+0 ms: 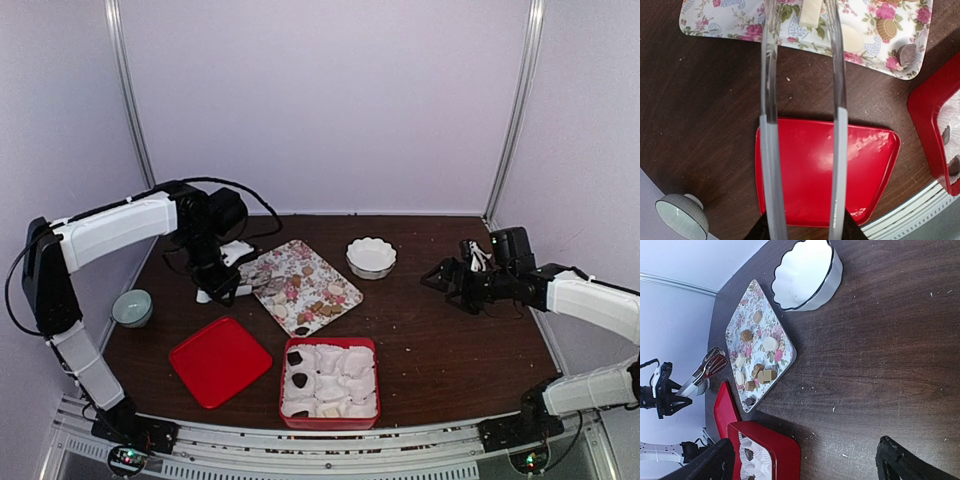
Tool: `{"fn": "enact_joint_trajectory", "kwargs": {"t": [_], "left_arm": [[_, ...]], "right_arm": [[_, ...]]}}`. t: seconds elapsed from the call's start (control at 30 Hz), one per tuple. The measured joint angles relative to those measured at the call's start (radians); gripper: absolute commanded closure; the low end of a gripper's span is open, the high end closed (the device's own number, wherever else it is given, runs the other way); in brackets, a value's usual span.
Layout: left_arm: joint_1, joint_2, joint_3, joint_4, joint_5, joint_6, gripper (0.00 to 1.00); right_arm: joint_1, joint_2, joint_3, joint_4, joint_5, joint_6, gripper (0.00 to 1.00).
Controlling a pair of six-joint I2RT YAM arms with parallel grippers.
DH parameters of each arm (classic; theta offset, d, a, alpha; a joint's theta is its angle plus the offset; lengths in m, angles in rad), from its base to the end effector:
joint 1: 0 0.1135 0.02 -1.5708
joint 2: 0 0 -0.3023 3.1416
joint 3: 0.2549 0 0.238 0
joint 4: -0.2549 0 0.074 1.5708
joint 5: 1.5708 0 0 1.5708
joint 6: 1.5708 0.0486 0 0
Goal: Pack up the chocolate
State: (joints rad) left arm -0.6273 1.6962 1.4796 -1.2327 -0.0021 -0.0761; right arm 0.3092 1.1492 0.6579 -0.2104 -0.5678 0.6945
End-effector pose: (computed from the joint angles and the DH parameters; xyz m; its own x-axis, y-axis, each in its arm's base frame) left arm 0.2514 -0.1822 0.3008 -0.8459 0.5194 -0.1210 0.5240 0.8517 -0.0071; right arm 0.1973 0.0905 0.2594 -0.8871 0.2831 -0.3647 -0.1042 0.6468 0.7555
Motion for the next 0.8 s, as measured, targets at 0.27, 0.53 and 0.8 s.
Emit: {"fn": "enact_joint_trajectory", "kwargs": {"t": [0.27,0.53,0.8], "left_arm": [[0.000,0.073,0.048,0.001,0.000,0.023,0.65],[0.000,0.109,0.056,0.002,0.006,0.041,0.68],[0.000,0.114,0.042,0.001,0.006,0.050,0.72]], "right_arm": [[0.000,0.003,0.000,0.006,0.001,0.012,0.00],[0.000,0.018,0.000,0.014,0.006,0.012,0.00],[0.000,0.024,0.000,0.022,0.007,0.013,0.00]]}}
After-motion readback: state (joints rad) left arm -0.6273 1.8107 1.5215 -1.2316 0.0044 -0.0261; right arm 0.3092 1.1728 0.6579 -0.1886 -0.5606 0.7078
